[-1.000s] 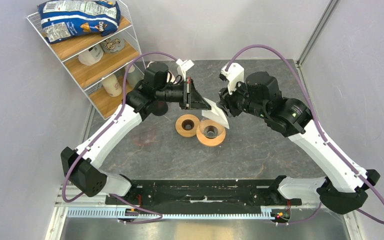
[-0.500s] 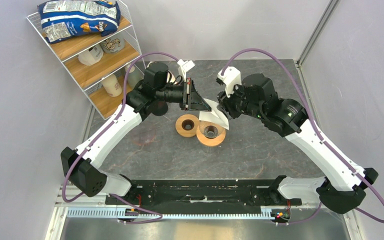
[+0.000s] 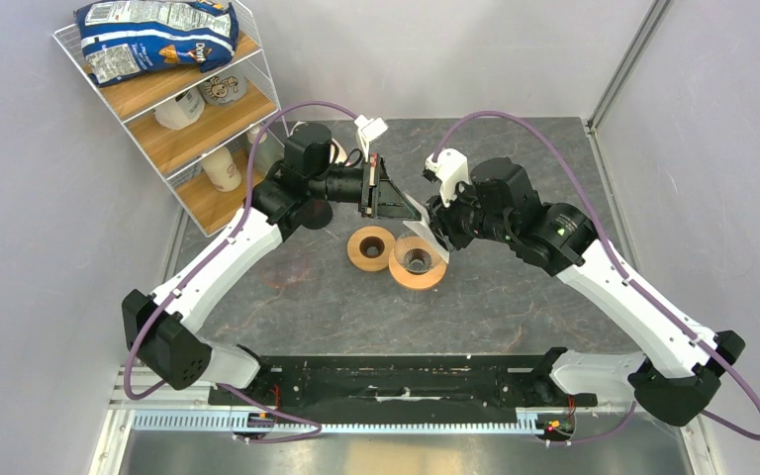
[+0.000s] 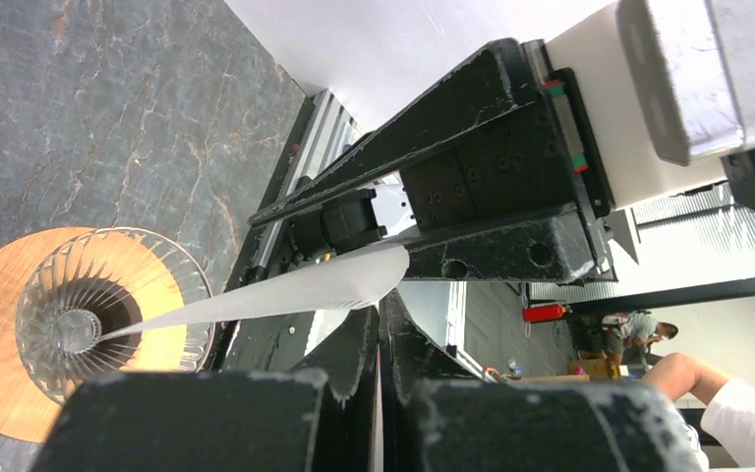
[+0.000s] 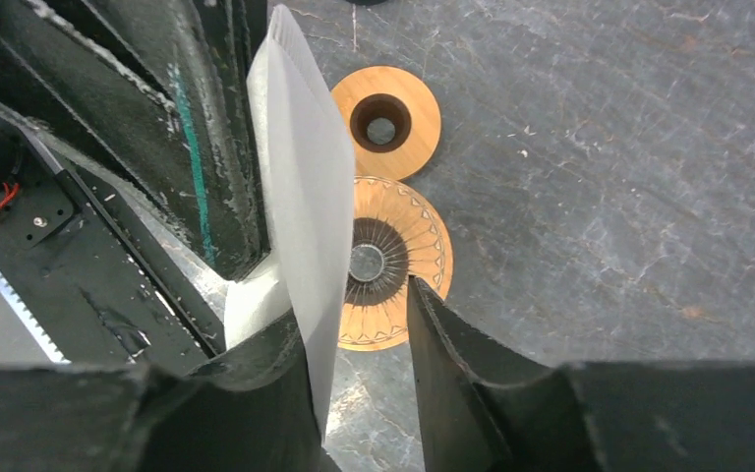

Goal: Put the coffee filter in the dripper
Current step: Adjust the coffee filter.

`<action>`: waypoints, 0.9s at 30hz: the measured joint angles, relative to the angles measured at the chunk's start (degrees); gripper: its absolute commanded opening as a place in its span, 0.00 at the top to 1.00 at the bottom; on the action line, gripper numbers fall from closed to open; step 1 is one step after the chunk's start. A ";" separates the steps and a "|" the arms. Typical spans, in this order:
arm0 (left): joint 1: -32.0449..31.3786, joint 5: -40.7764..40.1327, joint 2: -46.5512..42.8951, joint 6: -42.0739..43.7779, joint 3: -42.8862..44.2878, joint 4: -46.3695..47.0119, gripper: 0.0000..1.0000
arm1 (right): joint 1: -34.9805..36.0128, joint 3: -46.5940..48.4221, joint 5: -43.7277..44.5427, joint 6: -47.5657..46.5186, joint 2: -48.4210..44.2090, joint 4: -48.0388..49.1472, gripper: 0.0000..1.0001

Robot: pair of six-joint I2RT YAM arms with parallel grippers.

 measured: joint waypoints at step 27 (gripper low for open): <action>8.98 -8.98 -9.49 11.58 -0.50 -6.43 0.27 | -4.02 -1.33 9.49 10.40 -3.21 9.18 1.00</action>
